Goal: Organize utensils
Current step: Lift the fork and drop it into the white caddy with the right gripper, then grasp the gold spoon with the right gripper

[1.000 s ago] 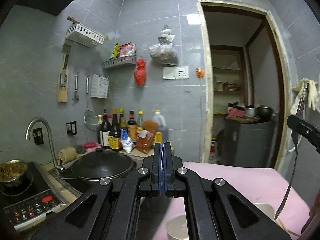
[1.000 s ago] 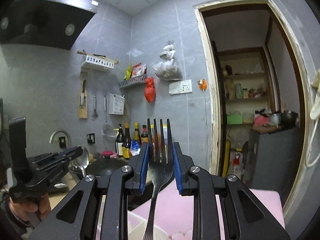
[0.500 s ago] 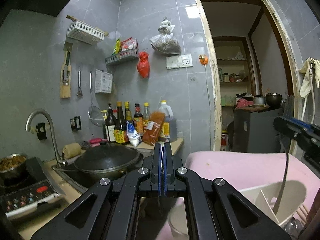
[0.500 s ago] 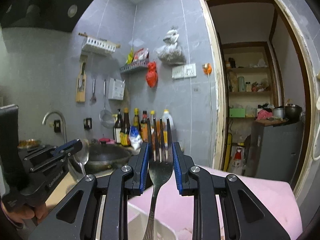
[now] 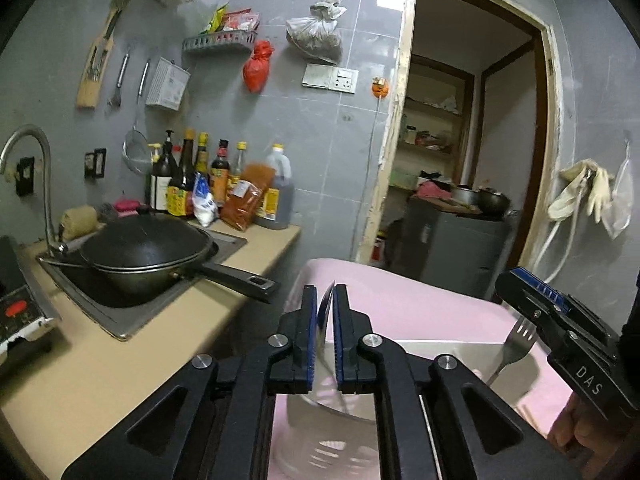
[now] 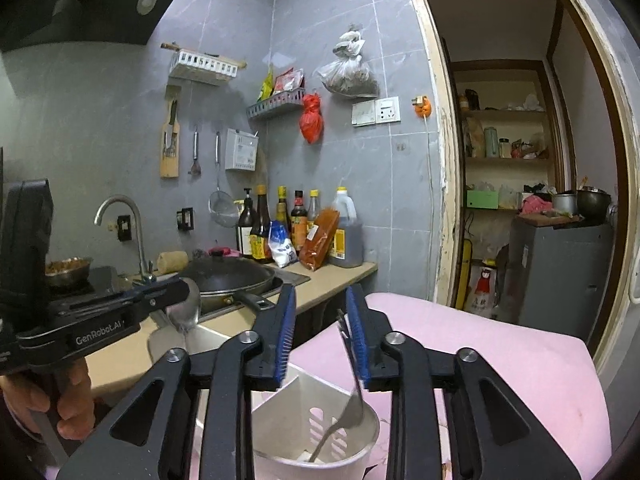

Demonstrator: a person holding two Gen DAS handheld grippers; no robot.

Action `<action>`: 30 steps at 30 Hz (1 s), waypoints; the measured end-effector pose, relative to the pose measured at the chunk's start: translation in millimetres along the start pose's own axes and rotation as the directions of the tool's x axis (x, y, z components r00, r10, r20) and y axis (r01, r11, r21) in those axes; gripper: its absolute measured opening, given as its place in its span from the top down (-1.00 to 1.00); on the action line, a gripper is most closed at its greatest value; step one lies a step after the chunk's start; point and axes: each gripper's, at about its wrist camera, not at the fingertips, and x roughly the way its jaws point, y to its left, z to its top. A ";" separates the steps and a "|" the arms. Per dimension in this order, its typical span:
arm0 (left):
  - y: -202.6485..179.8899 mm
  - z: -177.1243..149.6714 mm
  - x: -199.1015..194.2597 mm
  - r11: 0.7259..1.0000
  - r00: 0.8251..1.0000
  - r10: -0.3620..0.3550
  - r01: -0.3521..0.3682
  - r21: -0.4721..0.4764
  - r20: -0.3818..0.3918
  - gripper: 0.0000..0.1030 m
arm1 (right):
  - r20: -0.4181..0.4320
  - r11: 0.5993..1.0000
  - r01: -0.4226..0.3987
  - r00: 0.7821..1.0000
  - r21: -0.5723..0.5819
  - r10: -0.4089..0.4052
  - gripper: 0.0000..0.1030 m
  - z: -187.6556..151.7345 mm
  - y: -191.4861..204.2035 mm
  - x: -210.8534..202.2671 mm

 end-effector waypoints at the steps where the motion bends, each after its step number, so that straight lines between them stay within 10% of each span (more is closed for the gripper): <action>1: -0.4 1.5 -2.7 1.000 1.000 -0.006 0.006 -0.006 0.002 0.79 | 0.006 1.000 0.000 1.000 0.006 0.000 0.35 1.9 -0.3 -2.3; 17: -44.6 17.5 -63.5 0.991 0.990 -0.120 0.123 -0.043 0.077 -0.57 | 0.139 0.991 0.119 0.982 0.056 -0.126 -0.97 29.2 -28.2 -94.8; 30: -109.5 -21.6 -72.9 0.972 0.977 -0.214 0.213 0.103 -0.004 -0.83 | 0.076 0.965 0.262 0.962 0.024 -0.263 -1.00 -4.4 -66.2 -163.2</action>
